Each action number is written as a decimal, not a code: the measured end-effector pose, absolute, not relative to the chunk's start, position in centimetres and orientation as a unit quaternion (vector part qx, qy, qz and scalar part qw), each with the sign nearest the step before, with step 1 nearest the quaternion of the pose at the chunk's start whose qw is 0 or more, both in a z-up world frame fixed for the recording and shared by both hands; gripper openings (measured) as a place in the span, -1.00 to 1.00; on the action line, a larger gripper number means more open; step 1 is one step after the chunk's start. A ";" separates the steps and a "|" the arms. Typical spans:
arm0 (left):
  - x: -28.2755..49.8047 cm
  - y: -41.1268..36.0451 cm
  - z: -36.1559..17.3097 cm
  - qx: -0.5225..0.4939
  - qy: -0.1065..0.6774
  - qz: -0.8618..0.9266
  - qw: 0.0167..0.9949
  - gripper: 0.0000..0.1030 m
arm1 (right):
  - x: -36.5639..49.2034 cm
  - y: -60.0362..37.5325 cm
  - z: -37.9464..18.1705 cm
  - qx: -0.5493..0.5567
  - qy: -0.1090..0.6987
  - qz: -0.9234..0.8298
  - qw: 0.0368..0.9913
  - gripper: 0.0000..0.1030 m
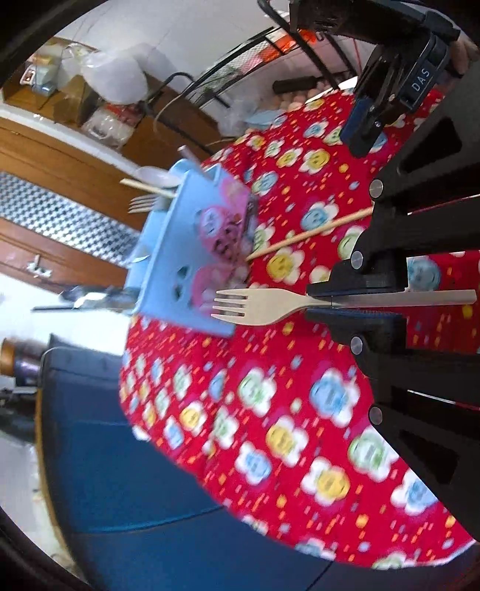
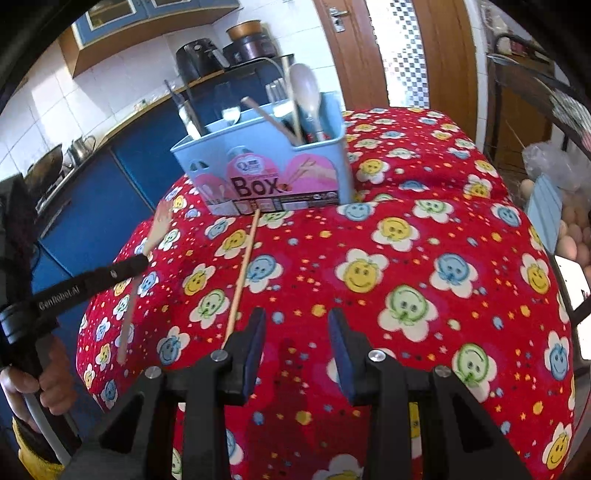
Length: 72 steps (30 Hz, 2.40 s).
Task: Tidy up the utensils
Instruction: 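Lift the wooden fork with the left tool while the right tool grasps the last chopstick, then carry the wooden fork and the chopstick up over the blue caddy with both tools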
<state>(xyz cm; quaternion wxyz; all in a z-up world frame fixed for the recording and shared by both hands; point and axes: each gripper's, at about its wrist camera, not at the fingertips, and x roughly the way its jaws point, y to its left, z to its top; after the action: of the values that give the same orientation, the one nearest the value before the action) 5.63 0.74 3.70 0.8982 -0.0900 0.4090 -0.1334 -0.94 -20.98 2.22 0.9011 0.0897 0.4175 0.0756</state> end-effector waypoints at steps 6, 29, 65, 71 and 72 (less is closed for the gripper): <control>5.7 2.8 4.4 -0.091 0.387 -0.120 0.910 -0.88 | 1.2 -18.4 2.5 0.052 0.447 0.095 0.888 -0.27; 6.6 6.3 5.1 -0.116 0.355 -0.134 0.918 -0.88 | 10.1 -13.2 0.6 -0.039 0.556 0.089 0.825 -0.49; 8.4 1.1 11.5 -0.082 0.238 -0.195 0.948 -0.88 | 1.1 -21.5 9.7 0.094 0.308 0.116 0.940 -0.88; 10.8 -0.4 13.9 -0.082 0.200 -0.190 0.958 -0.88 | 2.3 -23.3 11.0 0.104 0.263 0.099 0.954 -0.88; 11.3 -0.5 14.4 -0.085 0.192 -0.190 0.959 -0.88 | 2.7 -23.5 11.1 0.105 0.257 0.097 0.956 -0.88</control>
<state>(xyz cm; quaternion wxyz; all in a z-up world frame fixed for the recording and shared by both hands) 11.35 -0.53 14.37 0.9592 -0.0848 0.1918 -0.1898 2.67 -23.52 11.14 0.9558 0.1055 0.2569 0.0965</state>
